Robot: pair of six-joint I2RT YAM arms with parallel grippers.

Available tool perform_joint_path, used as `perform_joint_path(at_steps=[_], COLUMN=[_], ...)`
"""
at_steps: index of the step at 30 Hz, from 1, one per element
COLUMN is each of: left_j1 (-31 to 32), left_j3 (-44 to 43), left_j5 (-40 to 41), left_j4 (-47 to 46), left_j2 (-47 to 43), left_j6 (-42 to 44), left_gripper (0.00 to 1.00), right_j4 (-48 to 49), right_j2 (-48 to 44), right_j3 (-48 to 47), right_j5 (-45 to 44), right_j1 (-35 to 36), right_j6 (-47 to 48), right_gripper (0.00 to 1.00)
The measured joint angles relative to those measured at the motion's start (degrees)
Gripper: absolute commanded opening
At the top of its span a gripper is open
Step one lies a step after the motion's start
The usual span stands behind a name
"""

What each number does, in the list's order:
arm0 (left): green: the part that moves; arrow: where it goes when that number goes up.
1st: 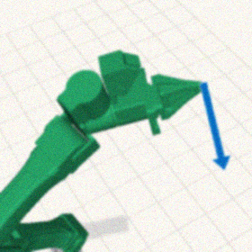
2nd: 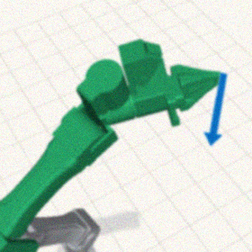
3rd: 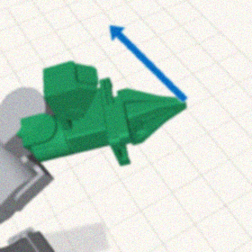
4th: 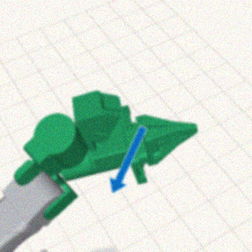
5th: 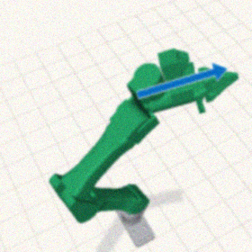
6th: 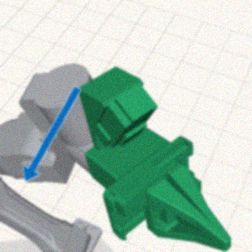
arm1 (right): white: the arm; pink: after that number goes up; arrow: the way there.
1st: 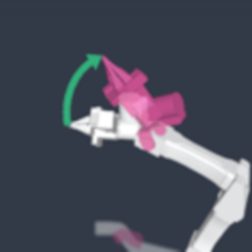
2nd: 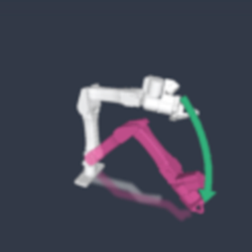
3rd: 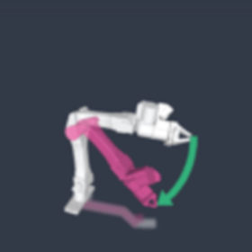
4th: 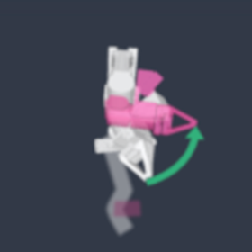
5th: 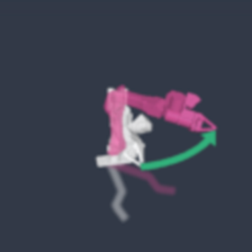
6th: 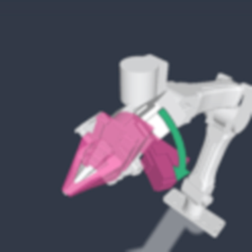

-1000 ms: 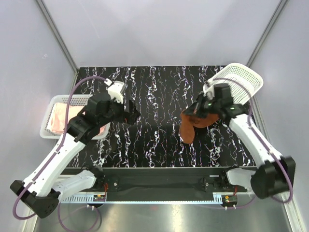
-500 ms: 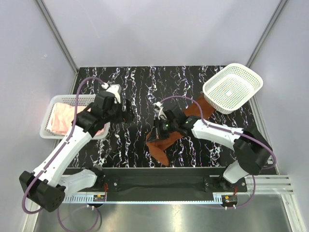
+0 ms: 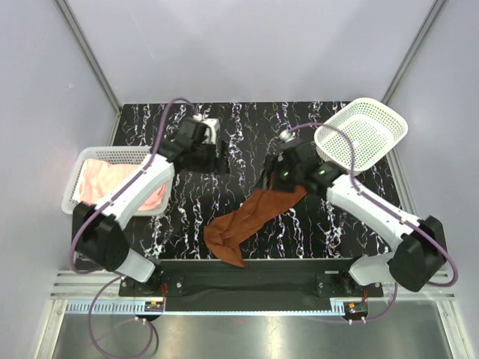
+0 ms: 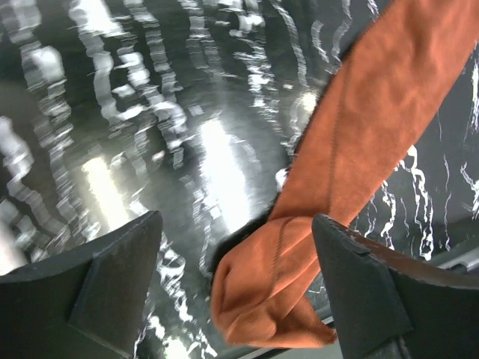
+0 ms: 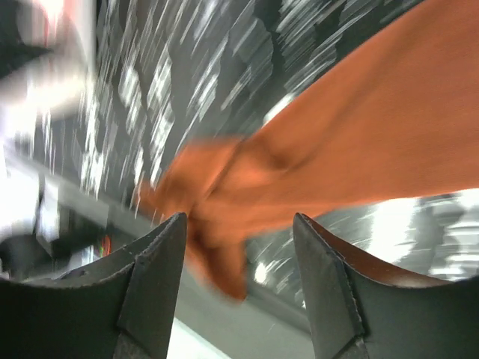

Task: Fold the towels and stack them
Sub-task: Move the towel to the center of the board, then flatten out the crumpled towel

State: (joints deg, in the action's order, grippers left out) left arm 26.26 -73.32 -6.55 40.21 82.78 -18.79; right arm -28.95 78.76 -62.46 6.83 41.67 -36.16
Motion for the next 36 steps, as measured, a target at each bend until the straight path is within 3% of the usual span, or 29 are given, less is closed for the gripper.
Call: perform_joint_path(at_steps=[5, 7, 13, 17, 23, 28, 32, 35, 36], left_j1=[6.0, 7.4, 11.0, 16.7, 23.7, 24.7, 24.6, 24.6, 24.6], left_j3=[-2.5, -0.5, 11.6, 14.5, 12.3, 14.5, 16.3, 16.7, 16.7], left_j5=[-2.3, -2.7, -5.0, -3.9, 1.2, 3.0, 3.3, 3.3, 3.3], left_j4=[-1.2, -2.7, -9.5, -10.9, -10.3, -11.2, -12.0, -12.9, -13.1], left_j2=[7.3, 7.2, 5.2, 5.2, 8.4, 8.3, 8.3, 8.4, 8.5], left_j6=[0.5, 0.5, -1.6, -2.3, -1.8, -1.6, -1.7, -1.5, -1.3], left_gripper=[0.79, 0.79, 0.80, 0.82, 0.83, 0.79, 0.63, 0.38, 0.23], right_j4=[-5.6, -7.3, -11.8, -14.8, -17.9, -17.7, -16.7, -14.8, -14.4], right_j2=[1.9, 5.2, 22.4, 33.0, 36.8, 36.8, 37.7, 37.7, 37.7], right_j3=[-8.6, -12.1, -23.6, -31.3, -33.5, -29.2, -27.3, -25.7, -25.4], right_j5=[-7.0, -9.3, -11.4, -12.2, -10.4, -10.0, -8.3, -5.0, -4.1], right_j1=[-18.9, -22.4, -23.8, -23.9, -24.0, -24.0, -24.0, -24.1, -24.1], right_j6=[3.2, 3.4, 3.2, 2.9, 3.2, 3.3, 3.4, 3.9, 4.2], right_gripper=[0.63, 0.65, 0.59, 0.58, 0.59, 0.57, 0.49, 0.39, 0.35])
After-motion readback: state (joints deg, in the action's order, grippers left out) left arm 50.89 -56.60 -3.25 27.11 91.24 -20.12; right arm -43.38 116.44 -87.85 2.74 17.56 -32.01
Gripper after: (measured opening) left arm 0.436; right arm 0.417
